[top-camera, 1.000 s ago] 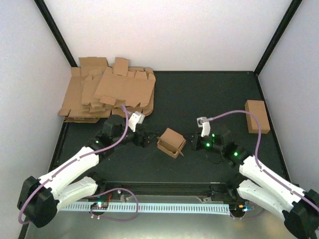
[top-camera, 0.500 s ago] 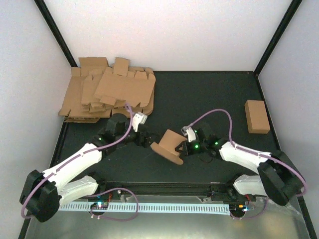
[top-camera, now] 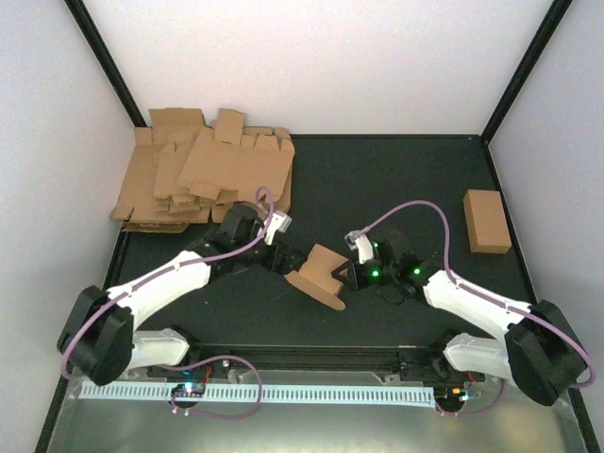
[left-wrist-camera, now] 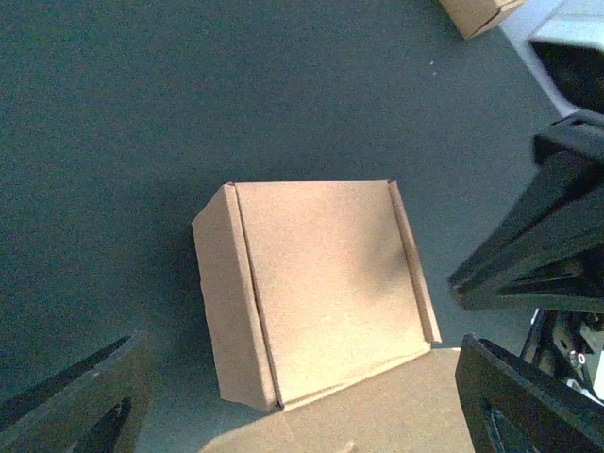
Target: Fold the paper box
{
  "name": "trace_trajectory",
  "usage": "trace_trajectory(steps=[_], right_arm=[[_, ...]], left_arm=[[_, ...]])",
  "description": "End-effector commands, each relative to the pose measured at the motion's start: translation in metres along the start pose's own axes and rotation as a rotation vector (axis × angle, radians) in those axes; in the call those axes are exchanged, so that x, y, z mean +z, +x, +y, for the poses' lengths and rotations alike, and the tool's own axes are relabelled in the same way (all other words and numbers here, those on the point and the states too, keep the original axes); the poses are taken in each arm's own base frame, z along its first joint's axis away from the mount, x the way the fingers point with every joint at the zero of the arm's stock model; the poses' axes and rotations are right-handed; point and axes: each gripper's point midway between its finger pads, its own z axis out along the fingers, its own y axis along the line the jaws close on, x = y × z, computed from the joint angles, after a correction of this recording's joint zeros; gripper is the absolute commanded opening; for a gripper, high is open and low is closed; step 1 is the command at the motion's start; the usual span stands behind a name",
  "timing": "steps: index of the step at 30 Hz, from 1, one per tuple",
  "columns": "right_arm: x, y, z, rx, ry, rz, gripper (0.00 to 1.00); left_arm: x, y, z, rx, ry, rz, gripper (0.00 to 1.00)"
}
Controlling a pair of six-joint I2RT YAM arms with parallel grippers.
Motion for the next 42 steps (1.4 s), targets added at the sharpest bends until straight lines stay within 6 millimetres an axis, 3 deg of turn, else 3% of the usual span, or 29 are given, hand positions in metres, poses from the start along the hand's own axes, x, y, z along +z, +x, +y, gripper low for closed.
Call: trace_trajectory(steps=[1, 6, 11, 20, 23, 27, 30, 34, 39, 42], right_arm=[[-0.008, -0.009, 0.001, -0.038, 0.039, -0.013, 0.02], [-0.006, -0.007, -0.002, -0.028, 0.037, -0.018, 0.02], [-0.005, -0.003, -0.004, -0.023, 0.042, -0.016, 0.02], [-0.008, -0.002, -0.008, -0.029, 0.065, -0.027, 0.02], [-0.009, -0.003, -0.008, -0.033, 0.068, -0.028, 0.02], [-0.013, -0.006, -0.007, -0.049, 0.080, -0.040, 0.02], [-0.020, -0.011, -0.003, -0.086, 0.090, -0.050, 0.15], [-0.030, -0.017, -0.004, -0.111, 0.139, -0.059, 0.47], [-0.041, -0.018, -0.017, -0.076, 0.237, -0.077, 0.72], [-0.047, -0.018, -0.024, -0.085, 0.289, -0.092, 0.77]], left_arm=[[0.011, -0.009, 0.005, 0.033, -0.010, 0.061, 0.88], [0.030, -0.003, 0.022, 0.001, -0.044, 0.179, 0.84], [0.052, 0.018, 0.040, -0.054, -0.051, 0.269, 0.66], [0.076, 0.057, 0.056, -0.138, -0.018, 0.409, 0.60], [0.075, 0.057, 0.061, -0.144, -0.053, 0.408, 0.58], [0.064, 0.035, 0.046, -0.120, -0.019, 0.324, 0.62], [0.050, 0.013, 0.030, -0.088, 0.016, 0.248, 0.69], [0.030, -0.006, 0.007, -0.041, 0.070, 0.168, 0.74], [0.019, -0.004, -0.003, -0.035, 0.097, 0.147, 0.73], [0.013, 0.002, 0.001, -0.042, 0.070, 0.120, 0.71]])
